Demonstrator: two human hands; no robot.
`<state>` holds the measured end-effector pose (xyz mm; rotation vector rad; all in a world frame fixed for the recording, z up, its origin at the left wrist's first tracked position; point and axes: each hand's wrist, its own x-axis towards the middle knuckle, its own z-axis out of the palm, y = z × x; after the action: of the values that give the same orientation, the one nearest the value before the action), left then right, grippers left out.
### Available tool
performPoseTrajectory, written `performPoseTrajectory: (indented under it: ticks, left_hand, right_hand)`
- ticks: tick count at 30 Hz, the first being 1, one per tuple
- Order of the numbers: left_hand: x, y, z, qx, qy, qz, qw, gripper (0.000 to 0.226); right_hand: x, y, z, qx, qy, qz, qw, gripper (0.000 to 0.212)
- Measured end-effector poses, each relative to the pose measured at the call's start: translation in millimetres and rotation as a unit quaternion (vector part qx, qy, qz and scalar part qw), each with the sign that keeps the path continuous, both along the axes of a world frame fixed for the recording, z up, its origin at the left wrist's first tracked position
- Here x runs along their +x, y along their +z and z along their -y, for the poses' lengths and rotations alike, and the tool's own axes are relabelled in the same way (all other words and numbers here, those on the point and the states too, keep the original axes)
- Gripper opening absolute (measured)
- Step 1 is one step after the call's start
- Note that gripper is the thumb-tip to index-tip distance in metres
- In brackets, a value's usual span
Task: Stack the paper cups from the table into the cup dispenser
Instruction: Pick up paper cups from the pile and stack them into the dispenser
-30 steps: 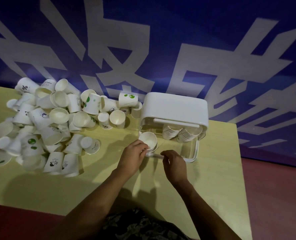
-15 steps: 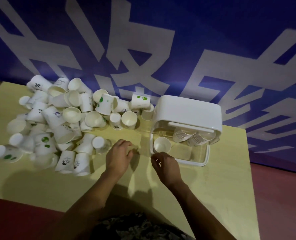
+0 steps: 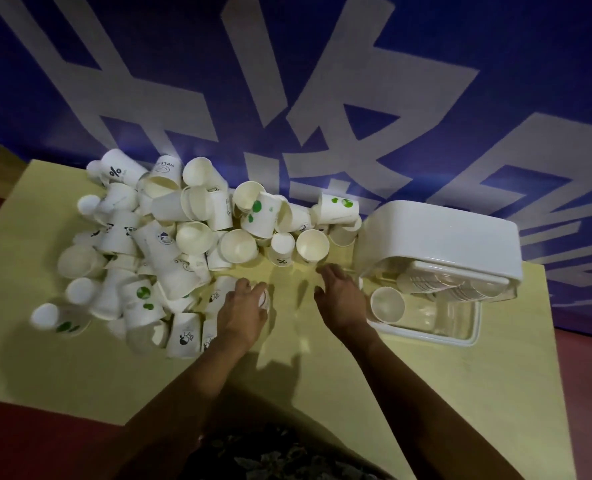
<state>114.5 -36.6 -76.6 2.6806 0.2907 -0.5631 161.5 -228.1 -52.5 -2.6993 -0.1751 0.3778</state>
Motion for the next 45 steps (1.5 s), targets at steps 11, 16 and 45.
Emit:
performPoseTrajectory:
  ticks: [11,16,45]
  left_hand:
    - [20,9,-35,-0.219,0.133,0.023,0.966,0.041]
    - [24,29,-33,-0.325,0.212,-0.007,0.922,0.041]
    - [-14,65,99,-0.252,-0.003,0.237,0.938,0.009]
  right_hand:
    - [33,-29,-33,-0.025,-0.048,-0.046,0.997,0.045]
    - [19,-26,-37,0.036,-0.109,0.053,0.992,0.012]
    - [-84,38,125,0.067,-0.132,0.214,0.966,0.009]
